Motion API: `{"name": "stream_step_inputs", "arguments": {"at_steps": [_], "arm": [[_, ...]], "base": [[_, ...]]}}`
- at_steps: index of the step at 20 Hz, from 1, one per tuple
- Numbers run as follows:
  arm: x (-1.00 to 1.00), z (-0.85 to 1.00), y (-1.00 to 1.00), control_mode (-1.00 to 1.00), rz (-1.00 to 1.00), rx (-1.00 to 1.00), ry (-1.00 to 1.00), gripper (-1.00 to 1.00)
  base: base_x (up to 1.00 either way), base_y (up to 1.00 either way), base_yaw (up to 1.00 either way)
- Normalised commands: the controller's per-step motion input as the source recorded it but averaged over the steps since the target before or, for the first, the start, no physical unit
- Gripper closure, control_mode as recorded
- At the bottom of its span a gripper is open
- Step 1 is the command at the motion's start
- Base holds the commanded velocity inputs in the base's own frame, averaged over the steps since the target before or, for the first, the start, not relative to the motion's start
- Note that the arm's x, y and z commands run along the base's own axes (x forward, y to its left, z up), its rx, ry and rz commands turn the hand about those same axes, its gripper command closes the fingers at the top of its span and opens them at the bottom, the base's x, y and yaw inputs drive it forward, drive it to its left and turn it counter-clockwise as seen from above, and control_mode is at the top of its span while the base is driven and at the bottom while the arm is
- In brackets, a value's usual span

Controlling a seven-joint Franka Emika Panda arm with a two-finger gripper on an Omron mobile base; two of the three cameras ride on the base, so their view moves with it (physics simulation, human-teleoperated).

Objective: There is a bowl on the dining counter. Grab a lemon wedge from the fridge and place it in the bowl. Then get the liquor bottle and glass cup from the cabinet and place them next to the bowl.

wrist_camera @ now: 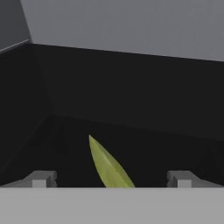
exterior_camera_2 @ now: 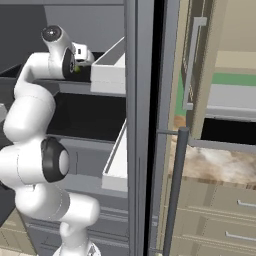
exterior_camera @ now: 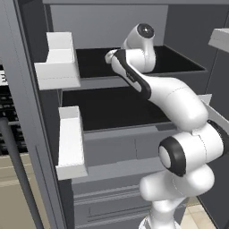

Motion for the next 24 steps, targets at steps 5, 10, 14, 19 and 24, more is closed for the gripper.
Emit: {"name": "stream_step_inputs", "arguments": {"at_steps": [5,10,14,19,24], "arm": [[0.34,-0.12,0.00,-1.00,0.01,0.00,0.00,-1.00],[0.48,-0.09,0.03,-1.00,0.01,0.00,0.00,-1.00],[0.18,-0.15,0.19,-1.00,0.01,0.00,0.00,-1.00],[-0.01,-0.22,0.37,-1.00,0.01,0.00,0.00,-1.00],[-0.22,-0.23,0.43,-1.00,0.00,0.00,0.00,-1.00]], "base": [[0.00,0.00,0.00],[0.00,0.00,0.00],[0.00,0.00,0.00],[0.00,0.00,0.00],[0.00,0.00,0.00]]}}
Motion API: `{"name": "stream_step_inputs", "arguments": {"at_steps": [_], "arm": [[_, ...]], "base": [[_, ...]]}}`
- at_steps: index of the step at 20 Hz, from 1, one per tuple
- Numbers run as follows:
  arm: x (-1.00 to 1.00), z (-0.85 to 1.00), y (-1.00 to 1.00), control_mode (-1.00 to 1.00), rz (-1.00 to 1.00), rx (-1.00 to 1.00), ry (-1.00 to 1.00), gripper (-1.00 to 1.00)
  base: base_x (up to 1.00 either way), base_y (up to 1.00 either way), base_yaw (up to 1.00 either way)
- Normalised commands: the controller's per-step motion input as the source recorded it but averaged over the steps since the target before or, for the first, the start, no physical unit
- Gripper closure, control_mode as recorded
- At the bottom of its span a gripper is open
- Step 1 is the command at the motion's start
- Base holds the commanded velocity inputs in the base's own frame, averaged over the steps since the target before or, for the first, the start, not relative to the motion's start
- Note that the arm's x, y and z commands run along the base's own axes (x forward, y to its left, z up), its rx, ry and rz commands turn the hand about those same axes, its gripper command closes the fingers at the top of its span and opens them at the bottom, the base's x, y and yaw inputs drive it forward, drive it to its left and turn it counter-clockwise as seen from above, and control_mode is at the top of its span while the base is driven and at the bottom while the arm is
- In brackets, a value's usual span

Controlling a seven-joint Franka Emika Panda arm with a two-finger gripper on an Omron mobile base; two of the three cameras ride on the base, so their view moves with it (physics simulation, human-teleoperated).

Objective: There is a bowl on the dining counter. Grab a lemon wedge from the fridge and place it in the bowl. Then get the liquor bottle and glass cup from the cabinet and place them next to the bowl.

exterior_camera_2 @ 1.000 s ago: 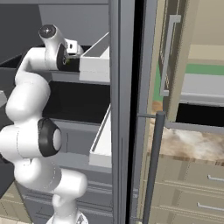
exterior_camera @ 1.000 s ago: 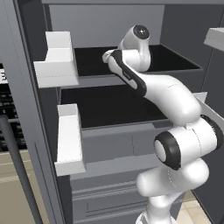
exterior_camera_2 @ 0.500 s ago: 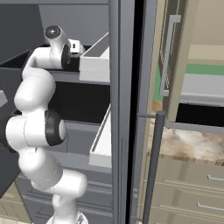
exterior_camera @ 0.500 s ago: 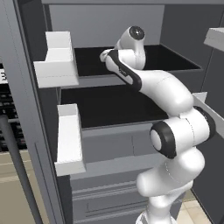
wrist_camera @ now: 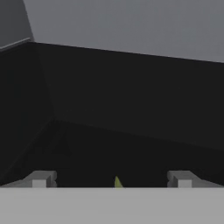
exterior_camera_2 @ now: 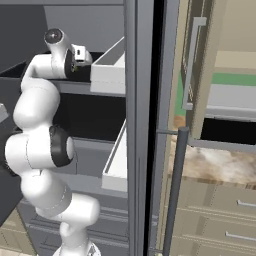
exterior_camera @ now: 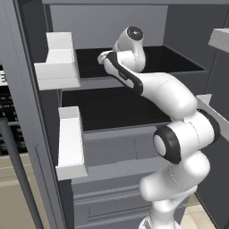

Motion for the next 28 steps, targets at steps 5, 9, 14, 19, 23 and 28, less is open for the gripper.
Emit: {"name": "stream_step_inputs", "arguments": {"at_steps": [5,9,14,19,23,28], "arm": [[-0.54,-0.17,0.43,-1.00,0.00,0.00,0.00,-1.00],[-0.63,-0.22,0.36,-1.00,0.00,0.00,0.00,-1.00],[-0.37,-0.25,0.15,-1.00,0.00,0.00,0.00,-1.00],[-0.02,-0.08,-0.01,-1.00,-0.01,0.00,0.00,-1.00],[-0.02,0.59,-0.31,-1.00,-0.04,0.00,-0.01,-1.00],[0.00,0.39,-0.20,-1.00,-0.08,0.00,0.01,-1.00]], "base": [[0.00,0.00,0.00],[0.00,0.00,0.00],[0.00,0.00,0.00],[0.00,0.00,0.00],[0.00,0.00,0.00],[0.00,0.00,0.00]]}}
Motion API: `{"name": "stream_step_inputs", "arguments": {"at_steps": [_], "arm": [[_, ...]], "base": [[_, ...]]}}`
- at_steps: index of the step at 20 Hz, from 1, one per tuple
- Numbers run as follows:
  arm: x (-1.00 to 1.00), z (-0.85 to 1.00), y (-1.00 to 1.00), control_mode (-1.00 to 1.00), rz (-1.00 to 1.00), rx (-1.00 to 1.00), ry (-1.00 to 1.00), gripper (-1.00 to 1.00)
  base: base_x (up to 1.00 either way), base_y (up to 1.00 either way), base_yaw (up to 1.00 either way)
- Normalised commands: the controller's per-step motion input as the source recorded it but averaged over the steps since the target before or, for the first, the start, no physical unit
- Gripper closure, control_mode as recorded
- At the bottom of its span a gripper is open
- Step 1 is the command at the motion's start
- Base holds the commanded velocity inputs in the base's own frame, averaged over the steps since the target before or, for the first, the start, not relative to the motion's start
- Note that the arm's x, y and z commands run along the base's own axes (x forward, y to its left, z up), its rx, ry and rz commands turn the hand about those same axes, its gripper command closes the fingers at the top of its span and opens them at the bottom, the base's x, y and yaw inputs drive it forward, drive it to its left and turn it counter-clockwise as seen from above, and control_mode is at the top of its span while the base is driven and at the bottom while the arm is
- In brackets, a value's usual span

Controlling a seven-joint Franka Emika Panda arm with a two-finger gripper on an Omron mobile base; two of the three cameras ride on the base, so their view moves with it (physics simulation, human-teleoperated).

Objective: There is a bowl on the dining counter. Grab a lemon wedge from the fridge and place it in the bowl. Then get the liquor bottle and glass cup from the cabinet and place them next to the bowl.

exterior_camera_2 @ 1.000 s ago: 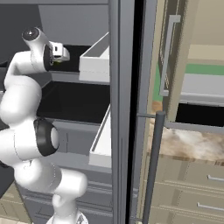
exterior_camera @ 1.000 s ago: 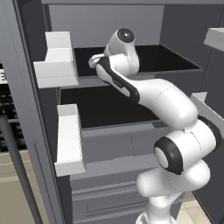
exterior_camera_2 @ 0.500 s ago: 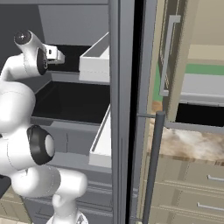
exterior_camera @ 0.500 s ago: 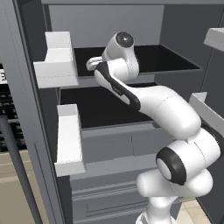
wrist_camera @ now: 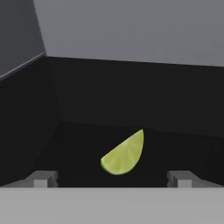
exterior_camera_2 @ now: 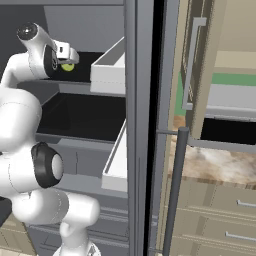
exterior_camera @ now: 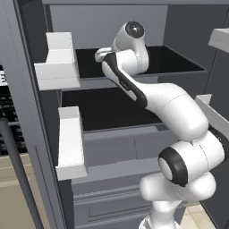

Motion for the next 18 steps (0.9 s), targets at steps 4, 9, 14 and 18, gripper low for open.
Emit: {"name": "stream_step_inputs", "arguments": {"at_steps": [4,9,14,18], "arm": [[0.00,-0.03,-0.02,-1.00,-0.08,0.00,0.12,-1.00],[0.00,-0.17,0.00,-1.00,-0.10,0.00,0.16,-1.00],[0.00,0.00,0.00,-1.00,-0.09,0.00,0.02,-1.00],[0.01,-0.04,0.00,-1.00,-0.06,0.00,0.00,-1.00]], "base": [[0.00,0.00,0.00],[0.00,0.00,0.00],[0.00,0.00,0.00],[0.00,0.00,0.00]]}}
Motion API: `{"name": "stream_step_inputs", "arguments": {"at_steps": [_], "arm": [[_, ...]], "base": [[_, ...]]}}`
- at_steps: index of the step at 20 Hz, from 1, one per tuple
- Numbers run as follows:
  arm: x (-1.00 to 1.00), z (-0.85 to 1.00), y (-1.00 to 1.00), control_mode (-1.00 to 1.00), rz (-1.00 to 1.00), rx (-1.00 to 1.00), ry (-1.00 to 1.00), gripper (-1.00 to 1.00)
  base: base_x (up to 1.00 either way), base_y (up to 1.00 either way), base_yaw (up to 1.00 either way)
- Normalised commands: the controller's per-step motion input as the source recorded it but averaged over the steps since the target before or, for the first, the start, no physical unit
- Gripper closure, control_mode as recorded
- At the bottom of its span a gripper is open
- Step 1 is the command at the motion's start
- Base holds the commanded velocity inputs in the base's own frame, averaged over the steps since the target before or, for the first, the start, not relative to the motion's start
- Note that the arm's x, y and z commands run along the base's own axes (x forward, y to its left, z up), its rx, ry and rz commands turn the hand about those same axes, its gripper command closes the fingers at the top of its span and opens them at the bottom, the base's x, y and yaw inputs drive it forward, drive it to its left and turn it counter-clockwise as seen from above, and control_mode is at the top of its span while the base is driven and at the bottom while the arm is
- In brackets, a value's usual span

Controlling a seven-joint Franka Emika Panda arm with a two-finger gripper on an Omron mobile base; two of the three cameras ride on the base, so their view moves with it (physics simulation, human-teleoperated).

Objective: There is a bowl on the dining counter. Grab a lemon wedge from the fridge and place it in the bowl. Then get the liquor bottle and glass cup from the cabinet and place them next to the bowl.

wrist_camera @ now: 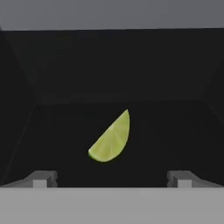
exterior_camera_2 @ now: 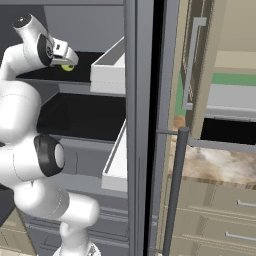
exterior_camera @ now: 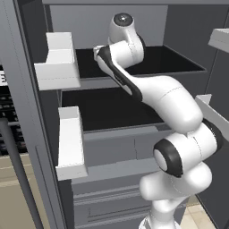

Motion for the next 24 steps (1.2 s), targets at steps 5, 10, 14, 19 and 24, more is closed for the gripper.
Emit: {"name": "stream_step_inputs", "arguments": {"at_steps": [5,10,14,19,24], "arm": [[0.13,-0.11,0.00,-1.00,-0.05,0.00,0.00,-1.00],[0.26,-0.05,0.00,-1.00,-0.04,0.00,0.00,-1.00],[0.25,-0.01,0.00,-1.00,-0.03,0.02,0.00,-1.00],[0.06,-0.07,0.00,-1.00,-0.02,0.01,0.00,-1.00],[0.00,-0.17,0.00,-1.00,-0.03,0.00,0.00,-1.00]], "base": [[0.00,0.00,0.00],[0.00,0.00,0.00],[0.00,0.00,0.00],[0.00,0.00,0.00],[0.00,0.00,0.00]]}}
